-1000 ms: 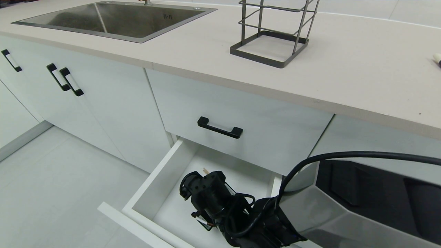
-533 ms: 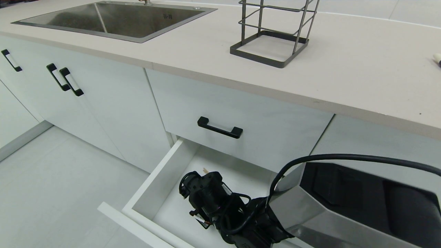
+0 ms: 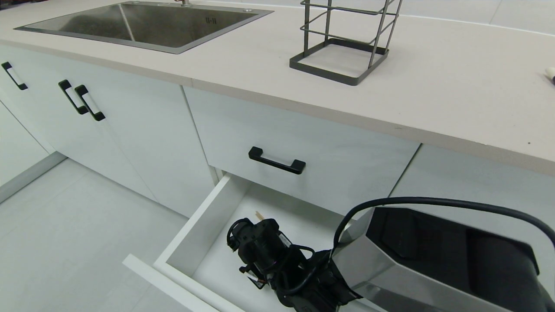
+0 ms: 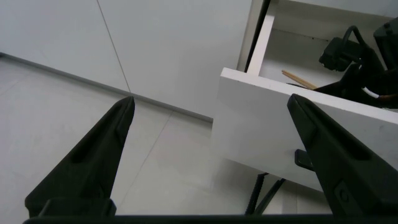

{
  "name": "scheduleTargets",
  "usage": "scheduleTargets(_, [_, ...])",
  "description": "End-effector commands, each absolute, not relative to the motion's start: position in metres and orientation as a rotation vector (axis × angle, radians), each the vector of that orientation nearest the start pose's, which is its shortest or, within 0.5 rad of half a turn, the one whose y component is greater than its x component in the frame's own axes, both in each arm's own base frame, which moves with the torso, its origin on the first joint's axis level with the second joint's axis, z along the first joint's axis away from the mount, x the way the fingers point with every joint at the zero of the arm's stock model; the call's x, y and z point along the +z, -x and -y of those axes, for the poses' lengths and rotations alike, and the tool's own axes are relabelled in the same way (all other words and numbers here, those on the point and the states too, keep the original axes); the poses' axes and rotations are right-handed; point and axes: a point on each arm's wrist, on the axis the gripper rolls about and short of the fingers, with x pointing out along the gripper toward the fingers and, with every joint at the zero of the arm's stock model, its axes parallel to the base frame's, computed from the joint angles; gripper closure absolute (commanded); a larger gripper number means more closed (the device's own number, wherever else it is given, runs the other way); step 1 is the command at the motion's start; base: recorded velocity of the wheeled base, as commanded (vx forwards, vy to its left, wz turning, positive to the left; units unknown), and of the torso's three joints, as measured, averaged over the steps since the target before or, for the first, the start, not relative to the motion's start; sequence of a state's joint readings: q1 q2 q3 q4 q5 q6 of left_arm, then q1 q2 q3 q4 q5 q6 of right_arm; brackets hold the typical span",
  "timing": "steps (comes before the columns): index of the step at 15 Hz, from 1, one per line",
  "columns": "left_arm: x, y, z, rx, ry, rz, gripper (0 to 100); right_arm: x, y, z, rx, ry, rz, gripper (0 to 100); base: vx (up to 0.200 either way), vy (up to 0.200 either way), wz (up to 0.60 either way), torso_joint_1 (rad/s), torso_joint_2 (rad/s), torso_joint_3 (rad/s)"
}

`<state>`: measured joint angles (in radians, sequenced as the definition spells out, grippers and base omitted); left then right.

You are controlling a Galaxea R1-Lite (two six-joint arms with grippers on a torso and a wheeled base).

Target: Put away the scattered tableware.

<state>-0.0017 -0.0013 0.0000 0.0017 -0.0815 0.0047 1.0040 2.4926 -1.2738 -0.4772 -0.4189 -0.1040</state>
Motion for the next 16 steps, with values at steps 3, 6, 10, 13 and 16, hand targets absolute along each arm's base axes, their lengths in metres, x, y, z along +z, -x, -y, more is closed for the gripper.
scheduleTargets(3, [0.075,0.023,0.002,-0.083,-0.005,-0.001,0,-0.031,-0.246,-0.37,0.59,0.6,-0.552,100,0.0,0.0,0.0,0.0,0.0,0.0])
scheduleTargets(6, [0.075,0.023,0.002,-0.083,-0.005,-0.001,0,-0.033,-0.248,-0.373,0.591,0.597,-0.548,100,0.0,0.0,0.0,0.0,0.0,0.0])
scheduleTargets(10, [0.075,0.023,0.002,-0.083,-0.005,-0.001,0,-0.031,-0.248,-0.373,0.591,0.596,-0.545,0,0.0,0.0,0.0,0.0,0.0,0.0])
scheduleTargets(13, [0.075,0.023,0.002,-0.083,-0.005,-0.001,0,-0.029,-0.248,-0.373,0.593,0.591,-0.545,0,0.0,0.0,0.0,0.0,0.0,0.0])
scheduleTargets(16, [0.075,0.023,0.002,-0.083,-0.005,-0.001,0,-0.009,-0.245,-0.374,0.6,0.567,-0.513,0,0.0,0.0,0.0,0.0,0.0,0.0])
